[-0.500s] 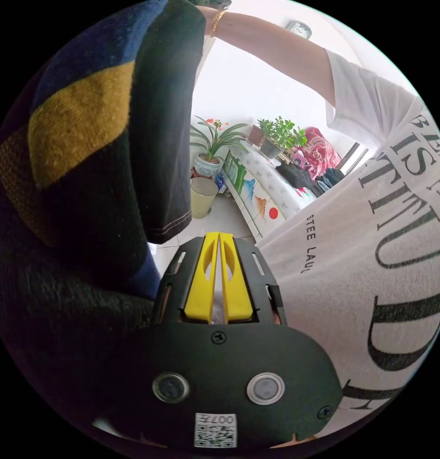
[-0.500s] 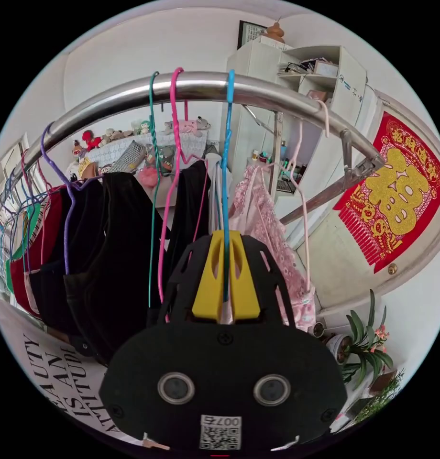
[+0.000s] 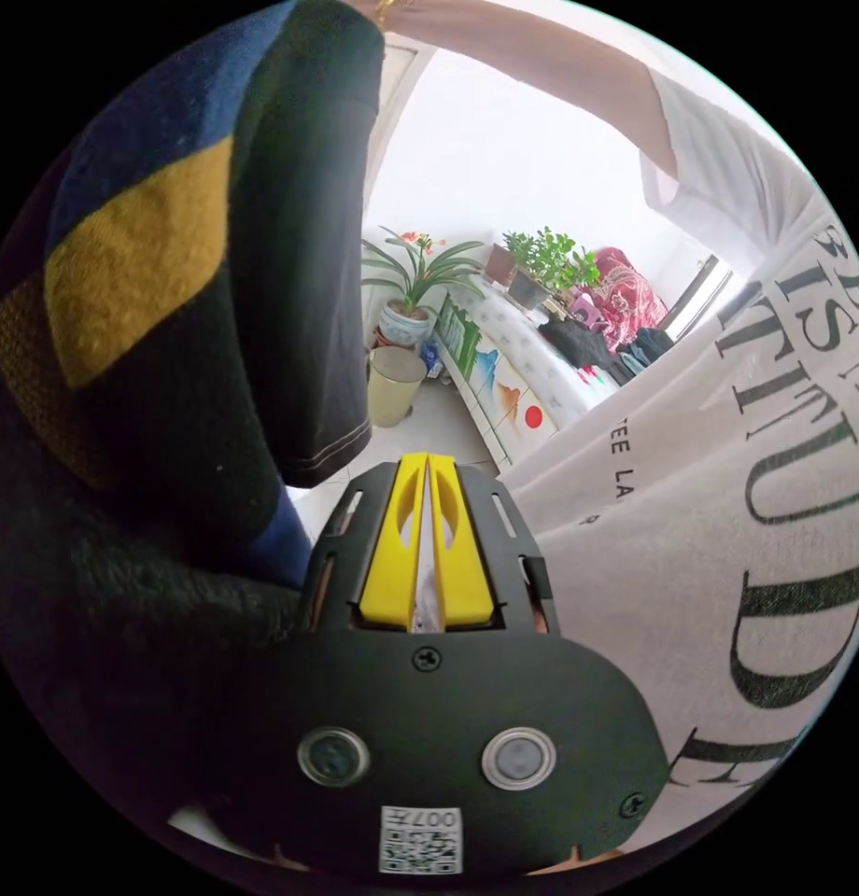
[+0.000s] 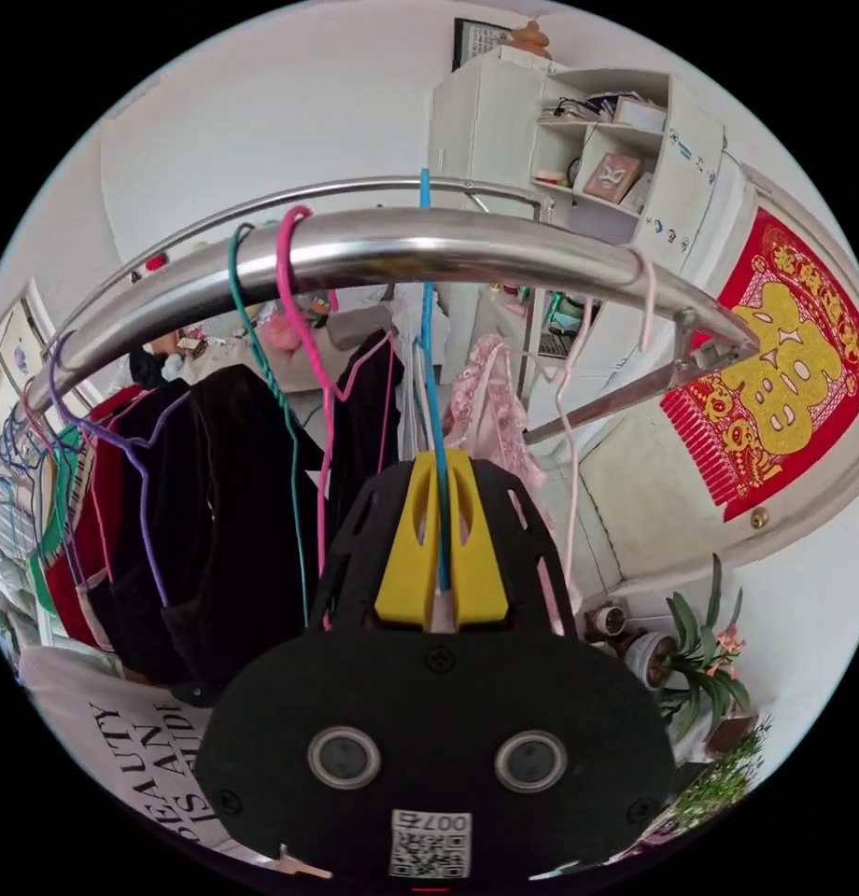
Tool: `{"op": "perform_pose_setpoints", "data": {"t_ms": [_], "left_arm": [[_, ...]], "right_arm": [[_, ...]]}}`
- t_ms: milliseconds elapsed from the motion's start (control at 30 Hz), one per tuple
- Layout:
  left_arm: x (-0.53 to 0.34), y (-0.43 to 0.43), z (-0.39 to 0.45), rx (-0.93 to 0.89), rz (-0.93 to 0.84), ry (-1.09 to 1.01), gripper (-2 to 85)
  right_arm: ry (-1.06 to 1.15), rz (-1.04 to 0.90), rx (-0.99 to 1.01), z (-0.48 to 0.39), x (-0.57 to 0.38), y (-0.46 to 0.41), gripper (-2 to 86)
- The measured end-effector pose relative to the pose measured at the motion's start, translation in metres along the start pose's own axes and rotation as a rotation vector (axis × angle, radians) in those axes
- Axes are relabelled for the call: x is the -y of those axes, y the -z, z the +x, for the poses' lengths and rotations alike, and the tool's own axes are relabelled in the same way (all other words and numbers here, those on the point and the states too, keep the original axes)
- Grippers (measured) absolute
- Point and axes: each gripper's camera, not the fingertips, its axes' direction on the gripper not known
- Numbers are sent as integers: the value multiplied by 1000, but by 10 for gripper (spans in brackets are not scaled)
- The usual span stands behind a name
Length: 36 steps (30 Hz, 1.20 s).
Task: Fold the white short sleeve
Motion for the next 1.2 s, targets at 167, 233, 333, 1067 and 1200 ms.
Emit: {"op": "perform_pose_setpoints", "data": {"t_ms": [167, 233, 333, 1067, 1200], "left_arm": [[7, 10, 17, 25, 41, 22, -10], [5, 13, 22, 36, 49, 39, -10], [-1, 18, 29, 57, 52, 74, -9], [200, -17, 252, 51, 345, -279, 89], [250, -47, 310, -34, 353, -369, 118]], "right_arm": [[51, -121, -56, -17, 13, -27, -3], [34, -123, -59, -15, -5, -35, -4], [-59, -81, -5, 0, -58, -34, -4], [-338, 328, -260, -97, -596, 408, -3], [-414, 294, -373, -147, -662, 464, -3]]}}
